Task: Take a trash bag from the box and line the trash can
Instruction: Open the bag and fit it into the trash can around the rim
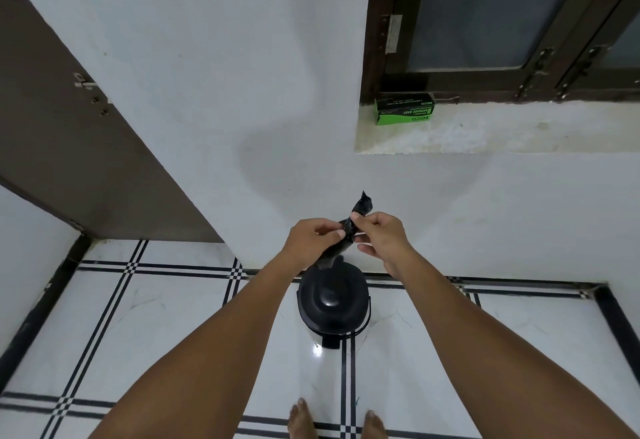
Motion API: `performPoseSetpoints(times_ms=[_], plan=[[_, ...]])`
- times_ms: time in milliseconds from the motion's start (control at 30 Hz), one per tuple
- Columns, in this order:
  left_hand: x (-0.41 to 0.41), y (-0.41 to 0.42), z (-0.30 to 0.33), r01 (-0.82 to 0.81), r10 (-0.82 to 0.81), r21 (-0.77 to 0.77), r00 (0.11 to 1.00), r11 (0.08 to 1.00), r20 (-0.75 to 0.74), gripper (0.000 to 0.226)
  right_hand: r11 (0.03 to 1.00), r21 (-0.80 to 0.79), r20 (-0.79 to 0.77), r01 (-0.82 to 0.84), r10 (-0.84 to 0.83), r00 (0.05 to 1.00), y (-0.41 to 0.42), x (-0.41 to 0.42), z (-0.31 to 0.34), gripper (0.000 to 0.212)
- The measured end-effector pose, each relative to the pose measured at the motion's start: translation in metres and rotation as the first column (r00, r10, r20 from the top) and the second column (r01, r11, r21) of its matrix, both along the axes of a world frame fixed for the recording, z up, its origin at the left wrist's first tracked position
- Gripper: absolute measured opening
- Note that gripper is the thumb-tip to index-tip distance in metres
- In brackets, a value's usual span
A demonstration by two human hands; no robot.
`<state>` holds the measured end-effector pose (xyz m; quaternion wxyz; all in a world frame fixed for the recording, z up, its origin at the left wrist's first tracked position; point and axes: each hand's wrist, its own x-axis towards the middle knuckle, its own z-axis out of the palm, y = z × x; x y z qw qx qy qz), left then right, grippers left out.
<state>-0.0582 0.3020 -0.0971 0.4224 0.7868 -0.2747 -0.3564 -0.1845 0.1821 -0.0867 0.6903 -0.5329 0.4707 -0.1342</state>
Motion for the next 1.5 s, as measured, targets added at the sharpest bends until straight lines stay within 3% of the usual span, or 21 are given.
performPoseSetpoints(times_ms=[33, 133, 233, 400, 600, 733, 833, 933, 1100, 1233, 1267, 1367, 1433, 1500], plan=[[0.001, -0.001, -0.001, 0.004, -0.005, -0.003, 1.000, 1.000, -0.016, 0.003, 1.000, 0.004, 0.006, -0.009, 0.009, 1.000, 0.000, 0.000, 0.001, 0.027], [0.001, 0.000, 0.002, -0.057, 0.054, -0.031, 0.993, 0.998, -0.101, 0.007, 1.000, 0.018, 0.014, -0.023, 0.023, 1.000, -0.002, 0.000, 0.002, 0.024], [0.001, 0.005, 0.006, -0.214, 0.196, -0.033, 0.937, 0.976, -0.289, 0.016, 0.998, 0.066, 0.020, -0.019, 0.018, 1.000, -0.005, -0.002, 0.003, 0.020], [0.007, 0.012, 0.005, -0.366, 0.340, 0.012, 0.851, 0.931, -0.401, 0.015, 0.972, 0.236, 0.118, 0.011, -0.040, 0.992, -0.001, -0.002, 0.006, 0.019], [0.006, 0.011, 0.003, -0.390, 0.354, 0.021, 0.811, 0.921, -0.465, 0.016, 0.940, 0.329, 0.165, 0.089, -0.149, 0.975, 0.009, 0.014, 0.006, 0.018], [0.002, 0.010, 0.003, -0.352, 0.321, -0.012, 0.866, 0.936, -0.384, 0.014, 0.949, 0.309, 0.202, -0.061, -0.003, 0.979, 0.012, 0.018, 0.008, 0.024], [0.003, 0.009, 0.003, -0.360, 0.314, -0.039, 0.857, 0.932, -0.407, 0.013, 0.969, 0.236, 0.199, -0.066, 0.018, 0.980, 0.015, 0.020, 0.004, 0.005], [0.005, 0.010, 0.003, -0.447, 0.375, -0.030, 0.783, 0.894, -0.497, 0.015, 0.974, 0.228, 0.194, -0.006, -0.039, 0.980, 0.014, 0.022, 0.002, 0.023], [0.015, 0.016, -0.002, -0.606, 0.513, 0.058, 0.614, 0.793, -0.600, 0.013, 0.963, 0.251, 0.172, 0.100, -0.146, 0.974, 0.010, 0.023, -0.002, 0.032], [0.018, 0.017, -0.010, -0.611, 0.576, 0.048, 0.712, 0.790, -0.401, 0.013, 0.968, 0.186, 0.084, 0.169, -0.187, 0.979, 0.010, 0.025, -0.011, 0.030], [0.016, 0.017, -0.006, -0.587, 0.522, -0.012, 0.729, 0.809, -0.442, 0.009, 0.972, 0.161, 0.061, 0.168, -0.180, 0.982, 0.010, 0.026, -0.013, 0.030], [0.012, 0.013, -0.008, -0.338, 0.262, -0.098, 0.855, 0.936, -0.447, 0.036, 0.986, 0.100, 0.002, 0.136, -0.137, 0.991, 0.014, 0.029, -0.022, 0.024], [0.013, 0.009, -0.023, -0.238, 0.217, -0.034, 0.930, 0.971, -0.297, 0.023, 0.985, 0.063, -0.019, 0.158, -0.157, 0.987, 0.015, 0.031, -0.030, 0.016], [0.021, 0.008, -0.037, -0.361, 0.356, 0.025, 0.903, 0.932, -0.242, 0.004, 0.972, 0.032, -0.033, 0.234, -0.233, 0.972, 0.014, 0.031, -0.041, 0.012]])
